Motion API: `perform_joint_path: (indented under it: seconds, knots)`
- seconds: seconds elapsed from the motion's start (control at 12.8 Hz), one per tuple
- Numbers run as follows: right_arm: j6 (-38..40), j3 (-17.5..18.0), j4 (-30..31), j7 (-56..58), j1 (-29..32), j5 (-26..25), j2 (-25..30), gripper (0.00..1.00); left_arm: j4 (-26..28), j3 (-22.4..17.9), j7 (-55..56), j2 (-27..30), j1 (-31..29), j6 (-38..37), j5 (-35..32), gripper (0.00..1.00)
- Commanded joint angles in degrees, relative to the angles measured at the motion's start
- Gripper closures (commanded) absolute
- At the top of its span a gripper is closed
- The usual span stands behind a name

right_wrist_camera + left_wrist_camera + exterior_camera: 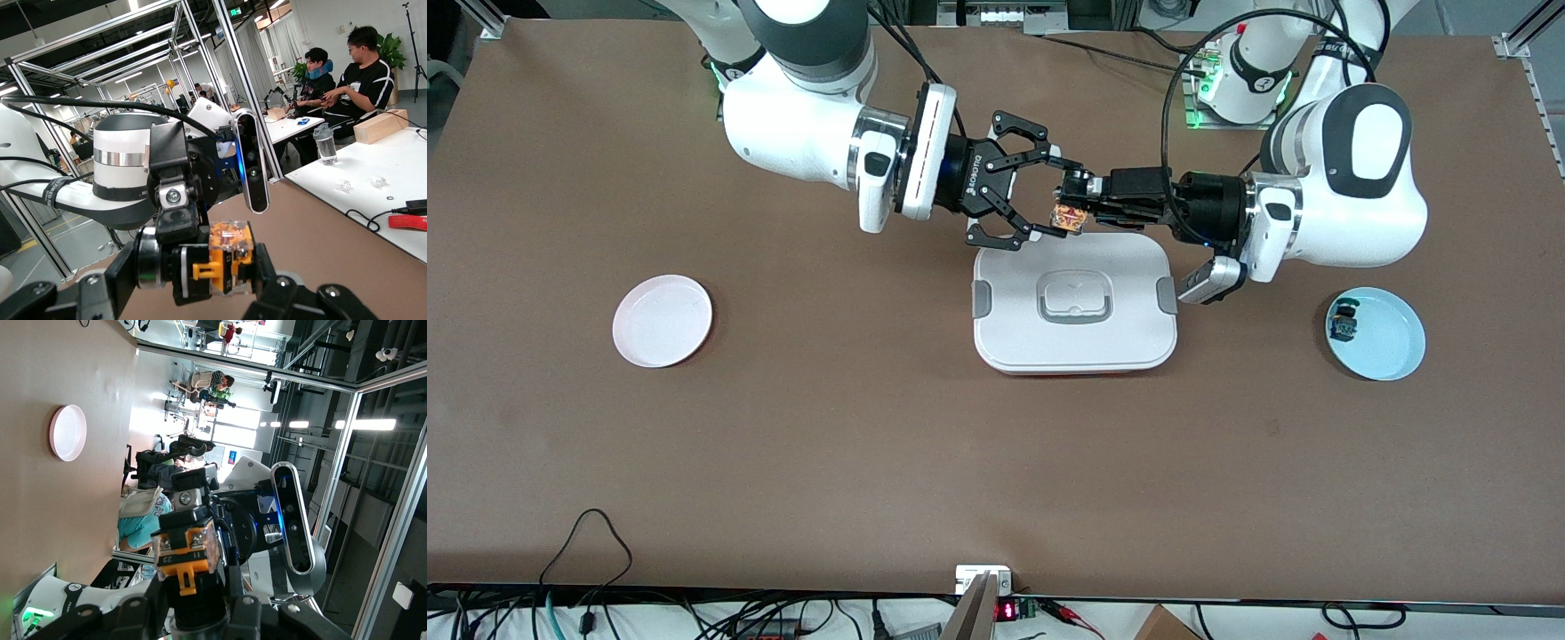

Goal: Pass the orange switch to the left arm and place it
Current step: 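Grasp the orange switch with the left gripper and open the right gripper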

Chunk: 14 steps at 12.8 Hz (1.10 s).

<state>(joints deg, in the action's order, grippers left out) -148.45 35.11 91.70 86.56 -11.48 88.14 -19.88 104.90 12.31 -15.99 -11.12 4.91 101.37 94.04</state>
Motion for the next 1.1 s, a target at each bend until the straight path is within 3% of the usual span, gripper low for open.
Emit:
perform_joint_path:
  seconds: [0.0,0.08,0.16,0.23,0.31,0.63,0.78,0.94,1.02]
  knots:
    - [-1.23,-0.04,-1.35,-0.69,-0.74,0.98,-0.42,1.00,0.22,0.17,-2.29,0.22,0.45,0.58,1.40,0.84]
    - [-1.23,-0.04,-1.35,-0.69,-0.74,0.98,-0.51,0.96,0.22,0.08,-2.29,0.30,0.45,0.50,1.40,0.83]
    - [-1.23,-0.04,-1.35,-1.39,-0.65,1.15,-0.51,0.81,0.22,0.08,-2.29,0.30,0.45,0.50,1.40,0.83]
    - [-1.23,-0.04,-1.35,-1.39,-0.65,0.98,-0.42,0.59,0.22,0.08,-2.29,0.30,0.45,0.50,1.32,0.84]
    - [-1.23,-0.13,-1.35,-1.39,-0.56,1.06,-0.42,0.03,0.22,0.08,-2.29,0.30,0.36,0.50,1.32,0.88]
    - [0.26,-0.66,-3.27,-5.34,1.97,0.36,-0.16,0.00,0.13,0.08,-2.29,0.39,0.36,0.41,1.32,0.91]
    - [10.32,-0.74,-3.28,-5.53,7.50,-0.60,0.63,0.00,0.13,0.08,-2.20,0.48,0.28,0.32,0.97,0.91]
    - [20.17,-0.74,-3.37,-5.61,13.47,-4.71,0.98,0.00,0.22,-0.09,-2.02,1.00,-0.42,-0.29,-0.43,0.91]
    - [25.18,-0.74,-3.46,-5.61,16.37,-7.17,0.98,0.00,0.05,-0.44,-2.02,1.09,-0.60,-0.64,-4.79,0.91]
